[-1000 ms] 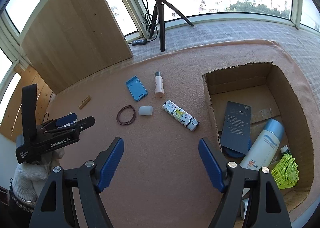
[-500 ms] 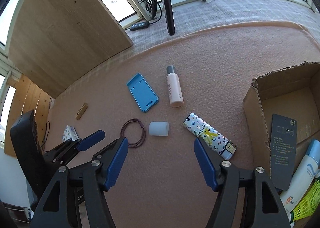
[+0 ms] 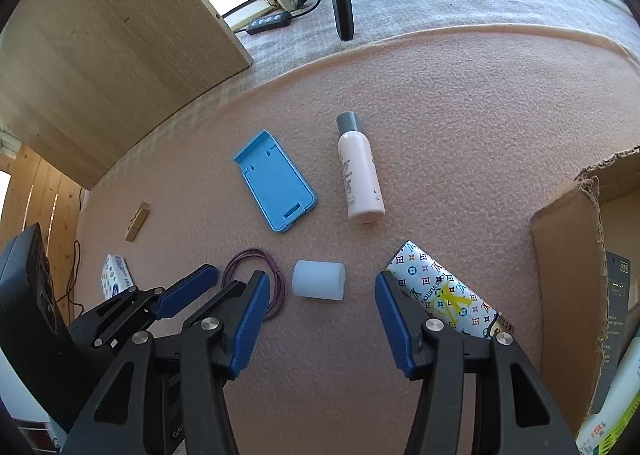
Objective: Organize objects
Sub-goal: 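Grasp the purple rubber band with the left gripper while the right gripper grasps the white cylinder, then carry the rubber band and white cylinder with both grippers over the box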
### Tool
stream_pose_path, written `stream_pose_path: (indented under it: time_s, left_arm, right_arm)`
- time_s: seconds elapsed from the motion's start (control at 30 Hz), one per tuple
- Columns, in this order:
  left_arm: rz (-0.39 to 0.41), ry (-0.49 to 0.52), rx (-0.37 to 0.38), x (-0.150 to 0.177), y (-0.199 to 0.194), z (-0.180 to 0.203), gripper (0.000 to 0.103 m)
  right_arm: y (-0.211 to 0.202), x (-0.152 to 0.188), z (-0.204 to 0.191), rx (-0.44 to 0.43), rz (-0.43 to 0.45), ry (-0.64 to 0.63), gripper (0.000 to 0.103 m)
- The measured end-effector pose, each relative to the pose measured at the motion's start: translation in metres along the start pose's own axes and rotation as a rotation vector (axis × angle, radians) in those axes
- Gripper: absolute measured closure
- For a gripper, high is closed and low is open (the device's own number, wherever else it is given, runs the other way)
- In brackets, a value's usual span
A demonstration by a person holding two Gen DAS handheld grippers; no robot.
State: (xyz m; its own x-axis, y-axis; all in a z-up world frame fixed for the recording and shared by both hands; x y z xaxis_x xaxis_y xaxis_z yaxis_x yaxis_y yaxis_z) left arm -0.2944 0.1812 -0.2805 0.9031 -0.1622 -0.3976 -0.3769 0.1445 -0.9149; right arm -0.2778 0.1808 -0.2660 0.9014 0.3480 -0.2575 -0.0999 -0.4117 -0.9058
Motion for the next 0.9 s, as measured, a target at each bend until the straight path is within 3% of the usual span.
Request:
stream_pose_path:
  time_s: [0.13, 0.27, 0.33, 0.9]
  left_arm:
    - [0.007, -0.020, 0.017, -0.002, 0.001, -0.007, 0.097]
    - [0.011, -0.028, 0.032, -0.003, 0.002, -0.009, 0.100]
    - [0.011, -0.039, 0.039, -0.004, 0.003, -0.010, 0.100]
    - [0.069, -0.068, 0.042, 0.000, -0.032, -0.029, 0.101]
  right_arm:
    - [0.009, 0.000, -0.002, 0.049, -0.018, -0.035, 0.063]
    - [0.011, 0.000, -0.004, 0.102, -0.007, -0.081, 0.071]
    - [0.012, 0.000, -0.004, 0.109, -0.007, -0.091, 0.081]
    - [-0.014, 0.015, -0.006, 0.079, 0.049, -0.106, 0.083]
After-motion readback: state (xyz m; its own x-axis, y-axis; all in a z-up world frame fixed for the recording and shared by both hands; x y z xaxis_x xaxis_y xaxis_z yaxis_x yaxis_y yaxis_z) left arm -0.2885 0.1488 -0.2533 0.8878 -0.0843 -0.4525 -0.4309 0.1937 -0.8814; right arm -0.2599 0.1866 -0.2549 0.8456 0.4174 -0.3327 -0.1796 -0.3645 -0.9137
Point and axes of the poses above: each gripper's, at about its wrist camera, not at the fingertips, and y roughly the way its jaws point, z to its right, x to its underside, the point moved 9 cm from there along y, roughly the way its jaws point, and after that the axes turned 3 degrees about -y, right-handed, at the moved point
